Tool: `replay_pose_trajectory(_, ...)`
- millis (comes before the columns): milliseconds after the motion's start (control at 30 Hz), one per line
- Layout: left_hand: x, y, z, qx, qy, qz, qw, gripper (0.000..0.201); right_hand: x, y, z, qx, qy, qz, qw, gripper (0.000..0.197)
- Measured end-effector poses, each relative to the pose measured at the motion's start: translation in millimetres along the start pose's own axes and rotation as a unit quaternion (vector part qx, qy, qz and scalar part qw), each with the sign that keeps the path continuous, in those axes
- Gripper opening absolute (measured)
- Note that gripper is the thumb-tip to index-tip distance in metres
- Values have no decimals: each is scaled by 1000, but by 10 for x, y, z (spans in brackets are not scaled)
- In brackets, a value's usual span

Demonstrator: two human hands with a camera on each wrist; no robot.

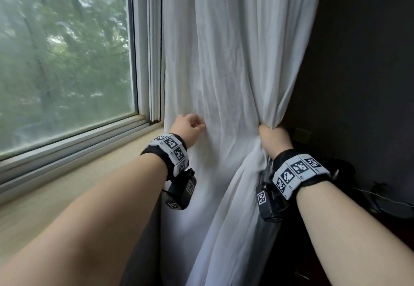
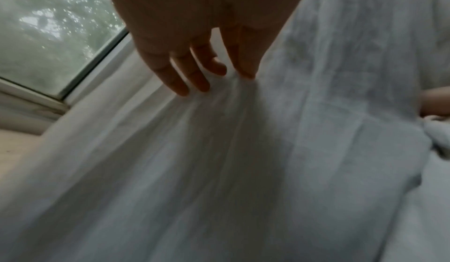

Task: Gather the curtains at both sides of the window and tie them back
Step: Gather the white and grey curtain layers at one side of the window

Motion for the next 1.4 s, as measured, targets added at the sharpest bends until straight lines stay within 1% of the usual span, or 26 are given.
replay_pose_trajectory(67, -26, -34, 54, 31, -115, 0, 993, 25, 26, -12, 7, 1, 10, -9, 1000, 30)
replay_pose_trajectory(133, -38, -93, 130, 101, -238, -21, 966, 58, 31, -24, 2, 3, 19, -12, 1000, 29)
replay_pose_trajectory(167, -46, -103, 149, 122, -251, -29, 960, 73, 33, -32, 0, 5, 24, -12, 1000, 29)
replay_pose_trajectory(233, -54, -71, 157, 127, -203, -32, 970, 91, 39, -56, -14, 7, 36, -10, 999, 29)
replay_pose_trajectory(300, -98, -13, 149, 118, -142, -38, 982, 87, 32, -64, -34, 1, 47, -10, 999, 29)
replay_pose_trajectory(367, -130, 45, 142, 94, -107, -41, 989, 76, 7, -67, -50, -4, 56, -8, 998, 30)
replay_pose_trajectory(433, -100, 111, 42, 15, -61, -63, 996, 75, -11, -75, -68, -4, 65, -9, 998, 29)
replay_pose_trajectory(500, 15, 206, -147, -95, -16, -109, 989, 89, -36, -81, -95, 0, 76, -6, 997, 25)
replay_pose_trajectory(533, 84, 235, -237, -123, -27, -132, 983, 98, -44, -82, -114, 2, 80, -5, 997, 22)
replay_pose_trajectory(567, 146, 268, -296, -123, -58, -150, 979, 104, -52, -76, -131, 1, 84, -5, 996, 18)
replay_pose_trajectory(600, 192, 297, -322, -105, -102, -159, 976, 105, -54, -67, -149, -2, 88, -6, 996, 15)
replay_pose_trajectory(633, 215, 335, -303, -84, -136, -152, 975, 95, -60, -46, -161, -8, 91, -7, 996, 13)
replay_pose_trajectory(700, 143, 372, -245, -63, -102, -115, 986, 52, -75, 16, -147, -21, 80, -4, 997, 10)
replay_pose_trajectory(733, 82, 368, -206, -66, -66, -100, 991, 39, -88, 48, -127, -28, 64, 0, 998, 9)
replay_pose_trajectory(800, -42, 307, -105, -59, -20, -88, 994, 39, -113, 133, -64, -42, 21, 3, 999, 10)
replay_pose_trajectory(867, -94, 238, -27, -57, -14, -83, 995, 38, -103, 199, 13, -46, -25, -13, 999, 12)
replay_pose_trajectory(900, -98, 216, -12, -62, -15, -68, 996, 36, -100, 230, 47, -46, -41, -17, 998, 21)
replay_pose_trajectory(967, -108, 146, -9, -70, -21, 13, 997, 39, -62, 231, 97, -34, -46, 0, 998, 38)
replay_pose_trajectory(1033, -125, 28, -57, -99, -11, 105, 989, 47, -33, 241, 154, -18, -47, -5, 999, 47)
replay_pose_trajectory(1100, -161, -98, -79, -103, 9, 167, 981, 49, 11, 244, 225, -1, -40, -17, 999, 58)
replay_pose_trajectory(1133, -188, -163, -61, -76, 22, 166, 983, 45, 21, 250, 268, 10, -39, -21, 999, 65)
replay_pose_trajectory(1167, -205, -204, -11, -35, 37, 143, 988, 39, 45, 241, 301, 23, -32, -21, 999, 69)
replay_pose_trajectory(1233, -202, -243, 108, 41, 49, 80, 995, 32, 61, 228, 365, 47, 1, -26, 999, 68)
replay_pose_trajectory(1267, -198, -253, 169, 65, 41, 67, 995, 31, 73, 204, 381, 57, 27, -28, 998, 64)
replay_pose_trajectory(1333, -231, -298, 311, 108, 30, 75, 991, 30, 99, 141, 391, 74, 73, -28, 994, 64)
replay_pose_trajectory(1400, -287, -388, 490, 147, 32, 109, 983, 33, 91, 92, 378, 91, 111, -18, 990, 65)
Point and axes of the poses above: each hand's wrist, its own y-axis towards the middle knuckle, its own z-axis out of the palm, x = y × z, the point moved 5 cm from there along y, towards the middle knuckle, and after that the axes turned 12 degrees about -z, right-handed, at the moved point
